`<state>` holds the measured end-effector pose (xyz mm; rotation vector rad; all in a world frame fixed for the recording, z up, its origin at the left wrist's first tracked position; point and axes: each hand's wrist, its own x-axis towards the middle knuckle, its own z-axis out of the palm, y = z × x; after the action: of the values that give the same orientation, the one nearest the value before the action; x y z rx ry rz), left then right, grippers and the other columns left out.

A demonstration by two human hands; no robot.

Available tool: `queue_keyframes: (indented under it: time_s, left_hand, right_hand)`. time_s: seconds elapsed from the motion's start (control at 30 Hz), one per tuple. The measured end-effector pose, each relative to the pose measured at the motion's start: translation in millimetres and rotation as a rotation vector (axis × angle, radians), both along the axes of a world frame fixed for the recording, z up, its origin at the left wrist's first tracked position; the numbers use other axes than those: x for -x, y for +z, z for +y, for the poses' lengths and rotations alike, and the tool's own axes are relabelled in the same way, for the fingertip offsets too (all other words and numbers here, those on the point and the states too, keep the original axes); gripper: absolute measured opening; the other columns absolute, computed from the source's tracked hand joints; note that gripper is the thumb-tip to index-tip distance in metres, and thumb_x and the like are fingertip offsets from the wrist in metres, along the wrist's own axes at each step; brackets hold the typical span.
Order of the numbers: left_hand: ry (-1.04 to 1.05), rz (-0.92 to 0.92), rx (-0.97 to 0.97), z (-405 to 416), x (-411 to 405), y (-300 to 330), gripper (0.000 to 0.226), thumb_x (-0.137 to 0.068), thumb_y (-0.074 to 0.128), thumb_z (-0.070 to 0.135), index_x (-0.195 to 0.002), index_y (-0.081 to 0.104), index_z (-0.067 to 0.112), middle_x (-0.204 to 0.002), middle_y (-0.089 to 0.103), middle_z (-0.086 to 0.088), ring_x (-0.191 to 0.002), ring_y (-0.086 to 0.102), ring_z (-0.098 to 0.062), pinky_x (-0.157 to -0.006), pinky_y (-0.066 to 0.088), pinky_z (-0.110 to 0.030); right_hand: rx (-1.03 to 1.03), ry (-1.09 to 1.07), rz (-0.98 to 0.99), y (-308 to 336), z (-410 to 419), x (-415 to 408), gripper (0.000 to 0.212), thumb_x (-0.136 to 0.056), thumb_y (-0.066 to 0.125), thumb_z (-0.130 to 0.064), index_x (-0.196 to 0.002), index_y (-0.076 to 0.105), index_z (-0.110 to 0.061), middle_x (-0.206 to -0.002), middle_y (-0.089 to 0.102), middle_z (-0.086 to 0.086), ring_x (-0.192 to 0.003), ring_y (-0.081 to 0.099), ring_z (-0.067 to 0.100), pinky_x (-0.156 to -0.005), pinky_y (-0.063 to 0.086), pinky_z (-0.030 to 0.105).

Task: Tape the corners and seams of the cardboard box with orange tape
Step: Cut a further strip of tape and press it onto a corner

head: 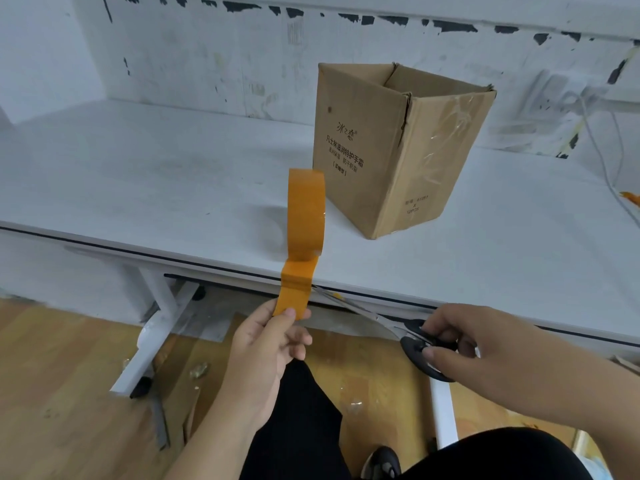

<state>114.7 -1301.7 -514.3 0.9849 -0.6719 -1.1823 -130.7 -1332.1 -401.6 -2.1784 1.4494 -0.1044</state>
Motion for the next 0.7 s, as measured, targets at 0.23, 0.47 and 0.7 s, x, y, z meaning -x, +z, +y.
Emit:
queue_keyframes:
  time_s: [0.23, 0.47, 0.7]
  left_hand:
    - [0.018, -0.062, -0.060, -1, 2, -4, 0.010, -0.082, 0.064, 0.021, -0.083, 0.074, 0.020, -0.071, 0.067, -0.002, -0.059, 0.059, -0.012, -0.055, 0.049, -0.022]
    - [0.011, -0.093, -0.025, 1, 1, -7, 0.021, -0.072, 0.067, 0.033, -0.085, 0.072, 0.018, -0.067, 0.065, -0.003, -0.060, 0.058, -0.012, -0.058, 0.048, -0.022]
    - [0.016, -0.134, 0.011, 1, -1, -8, 0.015, -0.077, 0.065, 0.029, -0.084, 0.072, 0.018, -0.066, 0.065, -0.003, -0.060, 0.057, -0.012, -0.058, 0.048, -0.022]
  right_hand:
    - [-0.101, 0.016, 0.058, -1, -1, -3, 0.031, -0.071, 0.049, -0.067, -0.087, 0.057, -0.042, -0.080, 0.064, -0.031, -0.062, 0.057, -0.007, -0.055, 0.039, 0.017]
    - [-0.155, 0.028, -0.003, -3, -4, -8, 0.038, -0.066, 0.048, -0.072, -0.088, 0.058, -0.041, -0.080, 0.067, -0.024, -0.063, 0.059, -0.004, -0.059, 0.042, 0.018]
    - [-0.171, 0.049, -0.024, -2, -6, -13, 0.037, -0.059, 0.045, -0.074, -0.089, 0.052, -0.054, -0.080, 0.068, -0.023, -0.062, 0.059, -0.003, -0.059, 0.043, 0.019]
